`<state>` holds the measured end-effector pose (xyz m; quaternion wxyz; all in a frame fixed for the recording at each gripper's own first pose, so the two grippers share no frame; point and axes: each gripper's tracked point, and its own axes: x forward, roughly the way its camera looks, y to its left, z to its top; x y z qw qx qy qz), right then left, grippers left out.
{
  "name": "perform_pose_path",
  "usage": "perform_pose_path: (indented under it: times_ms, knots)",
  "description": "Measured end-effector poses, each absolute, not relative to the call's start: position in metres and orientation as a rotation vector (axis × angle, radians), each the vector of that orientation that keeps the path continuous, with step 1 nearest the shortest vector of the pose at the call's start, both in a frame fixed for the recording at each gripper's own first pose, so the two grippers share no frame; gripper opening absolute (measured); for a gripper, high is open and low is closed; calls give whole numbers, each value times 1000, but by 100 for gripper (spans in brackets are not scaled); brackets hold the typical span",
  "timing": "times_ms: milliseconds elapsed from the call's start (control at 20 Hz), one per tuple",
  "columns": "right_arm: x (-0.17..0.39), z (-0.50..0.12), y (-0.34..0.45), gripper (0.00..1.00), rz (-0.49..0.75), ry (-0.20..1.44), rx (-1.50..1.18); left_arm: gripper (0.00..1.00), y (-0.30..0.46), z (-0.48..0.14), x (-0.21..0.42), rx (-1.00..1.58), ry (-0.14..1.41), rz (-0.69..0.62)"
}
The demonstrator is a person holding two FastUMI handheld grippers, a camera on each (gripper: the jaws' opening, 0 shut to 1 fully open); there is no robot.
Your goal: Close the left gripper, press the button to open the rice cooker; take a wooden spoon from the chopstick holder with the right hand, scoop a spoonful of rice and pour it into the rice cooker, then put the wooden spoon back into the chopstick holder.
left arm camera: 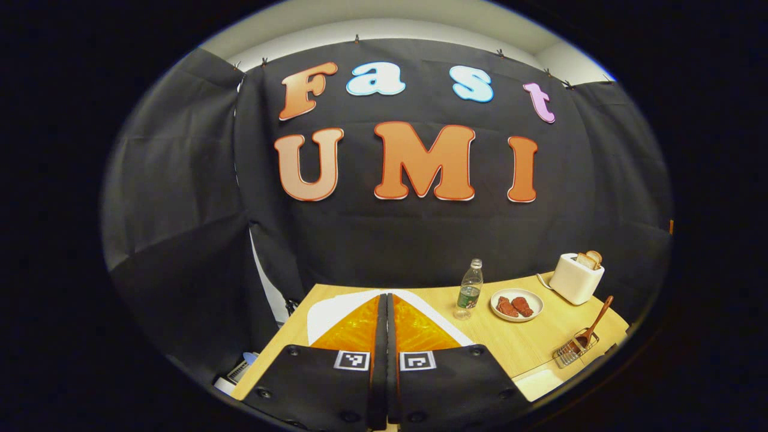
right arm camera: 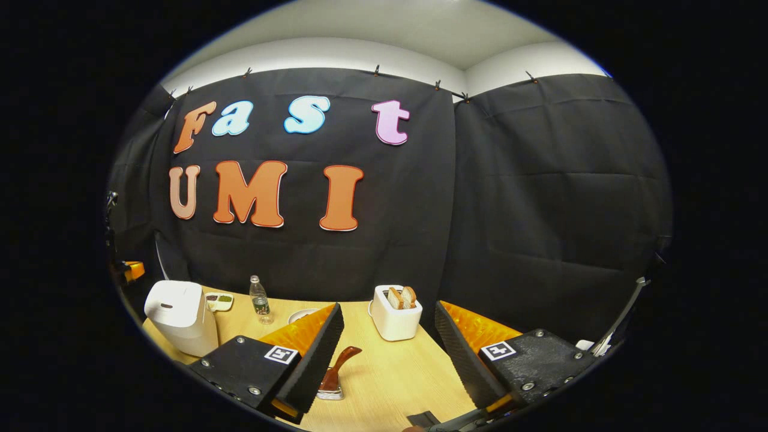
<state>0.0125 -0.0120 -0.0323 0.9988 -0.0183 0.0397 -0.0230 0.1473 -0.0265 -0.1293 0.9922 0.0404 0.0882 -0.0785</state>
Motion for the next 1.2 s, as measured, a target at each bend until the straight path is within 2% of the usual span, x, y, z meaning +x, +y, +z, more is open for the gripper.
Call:
perform_pose_path:
  times_ms: [400, 700, 1050, 1200]
  knots:
    - [0, -44, -32, 95, -104, 130, -53, 5, -41, -200, 163, 59, 303, -195]
    - [-4, -51, -38, 95, -123, 161, -51, 5, -32, -239, 161, 36, 380, -171]
    - [-9, -60, -35, 95, -105, 184, -29, 5, -34, -236, 163, 99, 387, -172]
    - [-10, -58, -35, 95, -105, 174, -31, 5, -25, -190, 162, 153, 309, -106]
